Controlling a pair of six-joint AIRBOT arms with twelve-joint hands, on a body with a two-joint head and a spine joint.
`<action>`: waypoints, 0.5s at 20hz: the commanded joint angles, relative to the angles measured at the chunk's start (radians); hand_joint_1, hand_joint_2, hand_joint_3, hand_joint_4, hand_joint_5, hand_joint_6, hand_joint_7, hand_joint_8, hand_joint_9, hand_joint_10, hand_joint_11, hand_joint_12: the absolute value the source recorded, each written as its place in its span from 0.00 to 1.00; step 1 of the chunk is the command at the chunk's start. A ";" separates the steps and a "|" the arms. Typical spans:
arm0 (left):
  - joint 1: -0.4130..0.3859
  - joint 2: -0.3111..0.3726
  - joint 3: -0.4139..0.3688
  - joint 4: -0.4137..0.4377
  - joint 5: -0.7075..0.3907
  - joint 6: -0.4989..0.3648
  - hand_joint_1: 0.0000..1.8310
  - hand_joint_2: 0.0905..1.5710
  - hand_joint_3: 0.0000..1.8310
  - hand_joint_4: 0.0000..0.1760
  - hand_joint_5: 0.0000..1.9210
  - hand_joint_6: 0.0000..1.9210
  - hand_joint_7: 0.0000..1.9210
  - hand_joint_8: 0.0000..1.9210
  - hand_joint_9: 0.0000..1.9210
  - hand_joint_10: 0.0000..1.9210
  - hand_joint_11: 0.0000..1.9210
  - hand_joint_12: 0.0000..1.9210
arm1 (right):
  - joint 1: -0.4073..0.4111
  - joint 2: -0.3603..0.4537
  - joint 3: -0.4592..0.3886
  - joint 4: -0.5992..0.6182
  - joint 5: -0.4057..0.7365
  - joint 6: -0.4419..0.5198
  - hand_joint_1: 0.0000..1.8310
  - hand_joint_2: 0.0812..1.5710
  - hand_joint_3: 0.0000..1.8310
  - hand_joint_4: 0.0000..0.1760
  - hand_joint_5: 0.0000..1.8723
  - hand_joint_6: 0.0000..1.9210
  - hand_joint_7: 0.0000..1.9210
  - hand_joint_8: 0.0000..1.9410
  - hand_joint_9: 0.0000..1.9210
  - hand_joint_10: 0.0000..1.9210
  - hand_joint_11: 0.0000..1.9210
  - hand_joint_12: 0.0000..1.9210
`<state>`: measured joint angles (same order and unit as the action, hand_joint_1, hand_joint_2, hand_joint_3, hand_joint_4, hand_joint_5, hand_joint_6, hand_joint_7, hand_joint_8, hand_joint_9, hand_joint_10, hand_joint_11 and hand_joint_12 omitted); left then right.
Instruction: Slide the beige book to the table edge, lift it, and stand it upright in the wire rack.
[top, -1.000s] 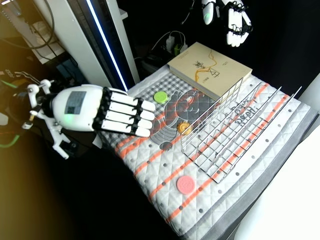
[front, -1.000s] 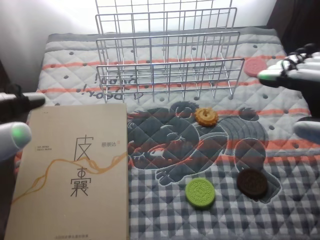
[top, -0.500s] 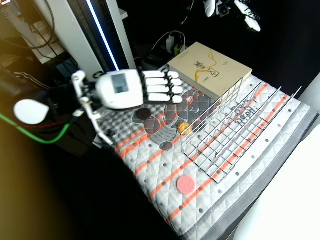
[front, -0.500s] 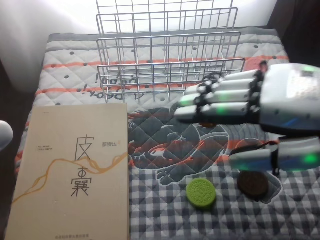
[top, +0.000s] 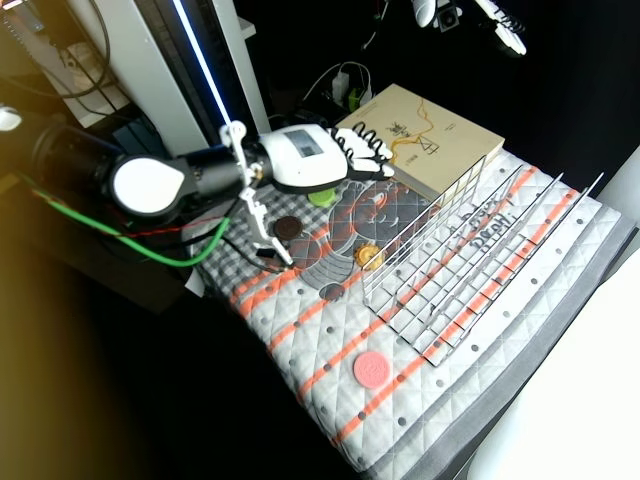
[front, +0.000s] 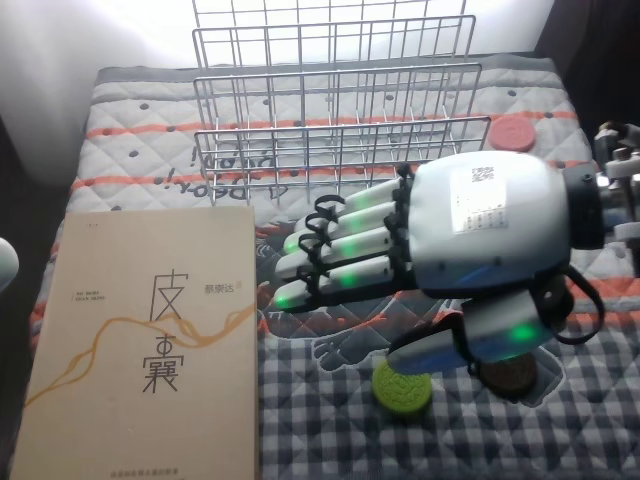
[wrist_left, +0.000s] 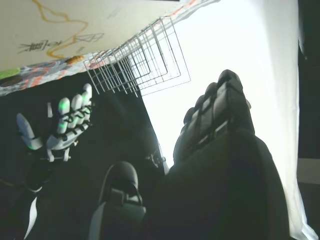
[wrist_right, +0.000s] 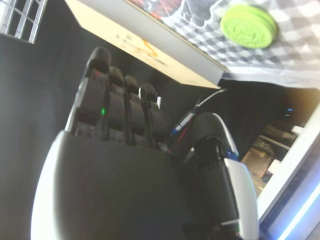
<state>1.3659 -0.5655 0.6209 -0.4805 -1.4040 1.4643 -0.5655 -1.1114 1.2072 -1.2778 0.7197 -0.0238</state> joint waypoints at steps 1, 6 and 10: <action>-0.003 -0.004 0.003 -0.007 -0.116 -0.008 0.00 0.73 0.00 0.00 0.00 0.00 0.00 0.00 0.00 0.00 0.00 0.00 | 0.015 -0.011 0.003 0.036 0.047 0.011 0.00 0.93 0.00 0.00 0.08 0.00 0.08 0.01 0.08 0.01 0.16 0.03; -0.003 -0.008 0.005 -0.005 -0.111 -0.019 0.00 0.73 0.00 0.00 0.00 0.00 0.00 0.00 0.00 0.00 0.00 0.00 | 0.023 -0.059 0.026 -0.107 0.021 0.105 0.00 0.93 0.00 0.00 0.09 0.00 0.10 0.01 0.10 0.01 0.11 0.35; -0.003 -0.009 0.005 -0.004 -0.108 -0.027 0.00 0.74 0.00 0.00 0.00 0.00 0.00 0.00 0.00 0.00 0.00 0.00 | 0.027 -0.087 0.035 -0.145 0.003 0.113 0.00 0.92 0.00 0.00 0.09 0.00 0.10 0.00 0.10 0.00 0.12 0.35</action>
<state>1.3659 -0.5720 0.6212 -0.4789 -1.3979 1.4425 -0.5571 -1.1954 1.2423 -1.4773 0.6792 0.0830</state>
